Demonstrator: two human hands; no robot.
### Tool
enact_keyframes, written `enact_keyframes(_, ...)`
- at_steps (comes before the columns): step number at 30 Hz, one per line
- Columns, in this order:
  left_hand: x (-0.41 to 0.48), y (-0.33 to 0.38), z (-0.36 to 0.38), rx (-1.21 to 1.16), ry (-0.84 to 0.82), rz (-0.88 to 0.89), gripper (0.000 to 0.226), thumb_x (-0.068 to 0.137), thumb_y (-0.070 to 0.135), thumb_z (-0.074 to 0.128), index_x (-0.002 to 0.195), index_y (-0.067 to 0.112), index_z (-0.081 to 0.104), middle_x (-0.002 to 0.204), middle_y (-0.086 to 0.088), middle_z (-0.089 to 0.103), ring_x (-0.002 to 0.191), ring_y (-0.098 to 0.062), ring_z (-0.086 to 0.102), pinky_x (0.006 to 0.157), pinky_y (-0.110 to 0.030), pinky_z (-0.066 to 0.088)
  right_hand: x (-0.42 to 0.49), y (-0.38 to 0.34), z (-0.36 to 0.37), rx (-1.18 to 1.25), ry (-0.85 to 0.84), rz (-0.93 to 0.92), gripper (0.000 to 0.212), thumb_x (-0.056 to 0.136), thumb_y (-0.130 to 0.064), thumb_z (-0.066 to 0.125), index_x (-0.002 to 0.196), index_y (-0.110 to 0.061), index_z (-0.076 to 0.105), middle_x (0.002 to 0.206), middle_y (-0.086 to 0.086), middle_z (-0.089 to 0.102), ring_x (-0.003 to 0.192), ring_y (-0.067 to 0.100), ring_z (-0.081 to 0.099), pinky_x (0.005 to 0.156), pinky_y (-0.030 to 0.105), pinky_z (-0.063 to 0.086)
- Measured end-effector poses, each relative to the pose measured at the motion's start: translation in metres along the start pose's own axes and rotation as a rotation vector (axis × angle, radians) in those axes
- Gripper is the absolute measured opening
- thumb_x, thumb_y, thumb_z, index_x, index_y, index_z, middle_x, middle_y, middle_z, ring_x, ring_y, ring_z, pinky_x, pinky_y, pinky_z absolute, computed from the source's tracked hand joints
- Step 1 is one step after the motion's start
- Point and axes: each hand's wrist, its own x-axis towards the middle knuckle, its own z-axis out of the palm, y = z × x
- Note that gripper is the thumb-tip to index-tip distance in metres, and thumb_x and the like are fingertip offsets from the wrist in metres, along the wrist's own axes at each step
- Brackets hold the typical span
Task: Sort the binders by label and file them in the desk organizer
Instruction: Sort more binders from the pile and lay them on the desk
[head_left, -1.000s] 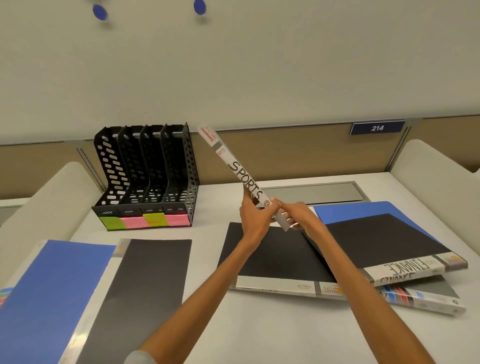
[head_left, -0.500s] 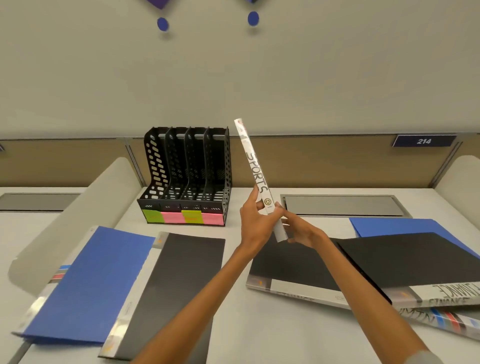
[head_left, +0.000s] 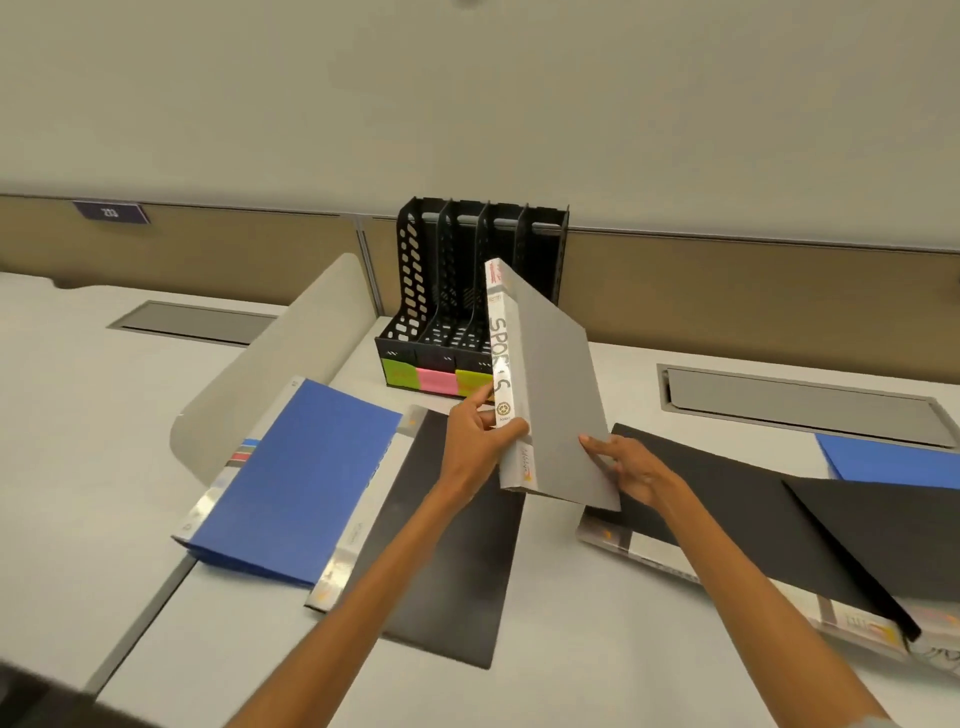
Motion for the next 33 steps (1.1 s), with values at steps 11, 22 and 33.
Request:
enact_keyframes(11, -0.02, -0.077, -0.12, 0.157, 0.118, -0.267, 0.031, 0.084, 0.009, 0.068, 0.113, 0.02, 0.064, 0.112, 0.001, 0.069, 0.078, -0.013, 0.072, 0.06, -0.021, 0.055, 0.003, 0.068, 0.087, 0.038, 0.049, 0.004, 0.079, 0.059, -0.019, 0.091, 0.128, -0.016, 0.053, 0.12, 0.004, 0.068, 0.11, 0.023, 0.064, 0.096, 0.042, 0.053)
enact_keyframes(22, -0.032, -0.128, -0.164, 0.422, 0.21, -0.367, 0.049, 0.079, 0.035, 0.079, 0.118, 0.009, 0.066, 0.116, -0.008, 0.069, 0.103, -0.025, 0.066, 0.09, -0.045, 0.055, -0.017, 0.107, 0.137, -0.411, 0.19, 0.022, 0.084, 0.058, -0.044, 0.091, 0.126, -0.012, 0.054, 0.124, 0.004, 0.064, 0.11, 0.024, 0.062, 0.095, 0.041, 0.052)
enact_keyframes(33, -0.039, -0.14, -0.165, 0.672, 0.146, -0.324, 0.042, 0.096, 0.019, 0.059, 0.135, 0.007, 0.052, 0.131, -0.014, 0.058, 0.122, -0.031, 0.051, 0.1, -0.04, 0.043, -0.037, 0.129, 0.18, -0.856, 0.363, -0.101, 0.106, 0.064, -0.066, 0.077, 0.138, -0.009, 0.027, 0.128, 0.006, 0.033, 0.109, 0.029, 0.053, 0.077, 0.035, 0.049)
